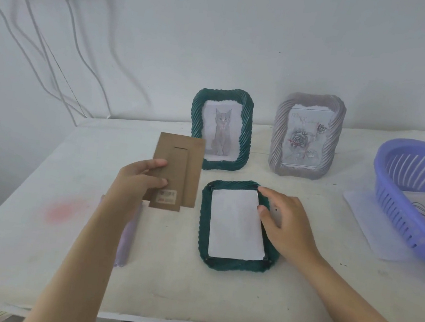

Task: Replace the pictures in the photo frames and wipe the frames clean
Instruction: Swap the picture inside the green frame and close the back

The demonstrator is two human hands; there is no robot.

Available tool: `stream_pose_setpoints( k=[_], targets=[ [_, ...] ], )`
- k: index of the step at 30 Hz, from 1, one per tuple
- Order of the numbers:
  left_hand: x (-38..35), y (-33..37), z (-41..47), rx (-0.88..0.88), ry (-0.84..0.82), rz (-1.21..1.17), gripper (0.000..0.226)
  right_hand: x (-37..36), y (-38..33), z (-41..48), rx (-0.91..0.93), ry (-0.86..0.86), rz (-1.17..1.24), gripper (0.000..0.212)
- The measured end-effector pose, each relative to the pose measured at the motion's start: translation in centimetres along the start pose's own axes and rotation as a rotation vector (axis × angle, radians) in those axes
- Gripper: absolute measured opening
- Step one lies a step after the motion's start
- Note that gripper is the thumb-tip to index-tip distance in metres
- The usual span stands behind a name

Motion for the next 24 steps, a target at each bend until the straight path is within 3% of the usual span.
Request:
stream_pose_setpoints(
  k=[5,8,12,15,18,21,24],
  targets=[
    [-4.7,-1.6,-2.2,0.019,-0.193,-0.090,0.037,-0.2,-2.9,0.2,-0.161,-0.074,0.525,0.038],
    [-6.6,-2.8,-2.8,0.019,-0.252,-0.086,0.035,-0.5,-3.7,0.6,-0.239,-0.063,0.696,0.044],
    [-7.6,-3.6,-3.3,-0.033,-0.330,-0.011,0.032,0.3,-3.5,0.8,-0.277,0.002,0.652,0.039],
    [-6.8,-4.1,-3.1,-0.195,-0.346,0.217,0.034,0.8,-2.5,0.7,-0.315,-0.004,0.611,0.035],
    [-6.0,-4.7,-3.5,-0.308,-0.446,0.437,0.054,0.8,-1.5,0.5,-0.346,-0.064,0.531,0.035],
    [-5.4,-5.9,-3.6,-0.279,-0.518,0.592,0.086,0.6,-0.9,0.2,-0.359,-0.109,0.479,0.037],
    [-5.3,-6.7,-3.7,-0.267,-0.535,0.663,0.101,0.2,-0.5,0.0,-0.352,-0.149,0.451,0.037]
  ],
)
Point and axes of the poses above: each hand's wrist, its own z-axis towards the middle knuckle, its own x-axis out of the back of the hand, y = z × x, the point moved 5 cm from there along z, towards the middle knuckle, and after that the axes turned 2 degrees about -y, right-handed, at the moved point
